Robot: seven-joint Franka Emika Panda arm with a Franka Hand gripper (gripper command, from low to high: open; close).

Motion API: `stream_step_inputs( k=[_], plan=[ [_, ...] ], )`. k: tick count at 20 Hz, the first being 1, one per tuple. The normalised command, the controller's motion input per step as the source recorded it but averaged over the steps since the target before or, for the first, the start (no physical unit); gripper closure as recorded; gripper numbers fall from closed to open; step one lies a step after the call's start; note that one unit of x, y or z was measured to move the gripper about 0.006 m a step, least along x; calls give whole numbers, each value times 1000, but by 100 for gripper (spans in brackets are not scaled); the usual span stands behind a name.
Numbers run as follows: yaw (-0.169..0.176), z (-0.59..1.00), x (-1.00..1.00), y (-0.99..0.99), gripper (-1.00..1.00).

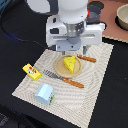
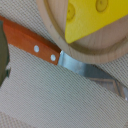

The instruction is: Interact with the objects in diverse but meaningful ways.

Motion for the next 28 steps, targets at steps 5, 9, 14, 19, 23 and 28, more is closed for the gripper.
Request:
stream_step_inputs(
  k=[5,9,14,19,23,28],
  plan=[
    [0,-17,0,-178,-100],
    [0,-177,-4,-94,-100],
    [0,-178,-2,0,-100],
    [0,-187,0,0,-100],
    [0,-174,0,0,-100],
    [0,-169,0,0,-100]
  ],
)
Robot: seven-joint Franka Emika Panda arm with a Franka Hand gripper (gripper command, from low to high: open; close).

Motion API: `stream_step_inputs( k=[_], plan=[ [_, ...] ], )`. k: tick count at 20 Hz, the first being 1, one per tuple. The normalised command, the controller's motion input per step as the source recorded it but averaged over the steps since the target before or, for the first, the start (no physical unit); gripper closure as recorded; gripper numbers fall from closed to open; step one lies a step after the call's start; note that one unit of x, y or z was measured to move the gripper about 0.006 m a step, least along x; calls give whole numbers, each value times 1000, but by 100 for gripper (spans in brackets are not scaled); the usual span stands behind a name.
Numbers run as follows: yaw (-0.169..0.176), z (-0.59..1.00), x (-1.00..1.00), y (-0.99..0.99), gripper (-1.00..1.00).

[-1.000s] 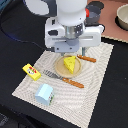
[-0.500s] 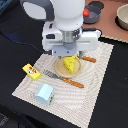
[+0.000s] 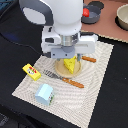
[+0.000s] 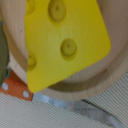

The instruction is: Interact with the objects in diverse but meaningful ways.

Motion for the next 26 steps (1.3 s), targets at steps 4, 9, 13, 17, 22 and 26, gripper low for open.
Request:
stream_step_inputs(
  k=[4,9,13,17,22,26],
  plan=[
    [0,-129,0,0,100],
    [0,-6,9,2,100],
    [0,-17,4,0,100],
    [0,47,129,21,100],
    [-6,463,267,119,100],
    [-35,1000,169,390,100]
  ],
)
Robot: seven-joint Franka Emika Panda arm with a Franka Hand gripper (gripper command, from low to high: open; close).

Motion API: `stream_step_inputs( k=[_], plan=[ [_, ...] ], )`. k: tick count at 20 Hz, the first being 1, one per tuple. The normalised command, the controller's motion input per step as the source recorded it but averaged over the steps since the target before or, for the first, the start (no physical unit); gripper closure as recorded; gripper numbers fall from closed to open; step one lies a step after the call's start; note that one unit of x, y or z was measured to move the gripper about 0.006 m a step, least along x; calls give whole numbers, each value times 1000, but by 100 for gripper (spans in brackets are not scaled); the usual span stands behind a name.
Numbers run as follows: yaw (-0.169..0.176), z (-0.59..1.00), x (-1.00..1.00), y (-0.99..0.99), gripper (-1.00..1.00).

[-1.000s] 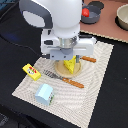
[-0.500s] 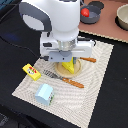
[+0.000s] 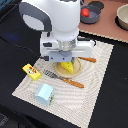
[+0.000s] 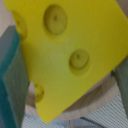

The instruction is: Interact with the objects in diverse but meaningful ways.

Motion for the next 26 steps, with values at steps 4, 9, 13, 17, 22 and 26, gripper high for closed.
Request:
stream_step_inputs(
  k=[4,9,13,17,22,26],
  plan=[
    [-19,1000,11,479,100],
    [12,858,-509,658,100],
    [40,735,-722,756,100],
    [49,615,-741,713,100],
    [71,343,-590,619,100],
    [67,69,-1,171,100]
  ],
)
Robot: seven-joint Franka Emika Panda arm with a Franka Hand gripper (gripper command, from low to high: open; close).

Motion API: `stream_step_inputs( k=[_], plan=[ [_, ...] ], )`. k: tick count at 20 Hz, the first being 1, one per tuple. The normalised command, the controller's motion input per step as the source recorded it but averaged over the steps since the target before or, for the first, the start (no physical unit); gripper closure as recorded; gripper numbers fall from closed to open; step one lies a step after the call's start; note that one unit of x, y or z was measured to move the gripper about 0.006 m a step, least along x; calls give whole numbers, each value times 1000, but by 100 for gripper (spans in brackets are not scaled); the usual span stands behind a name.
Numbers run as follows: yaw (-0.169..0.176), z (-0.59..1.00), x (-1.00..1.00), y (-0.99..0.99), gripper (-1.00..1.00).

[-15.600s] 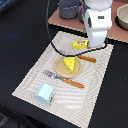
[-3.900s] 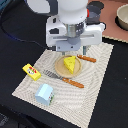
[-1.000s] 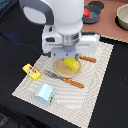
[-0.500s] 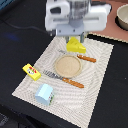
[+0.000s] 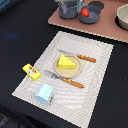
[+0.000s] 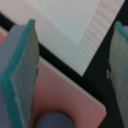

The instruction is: Interact with the objects in diverse but meaningful ways.

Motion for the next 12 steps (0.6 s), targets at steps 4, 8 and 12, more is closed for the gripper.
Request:
stream_step_inputs(
  k=[4,8,12],
  plan=[
    [-42,0,401,-260,-100],
    [-99,0,768,-458,-100],
    [-118,7,767,-521,-100]
  ],
)
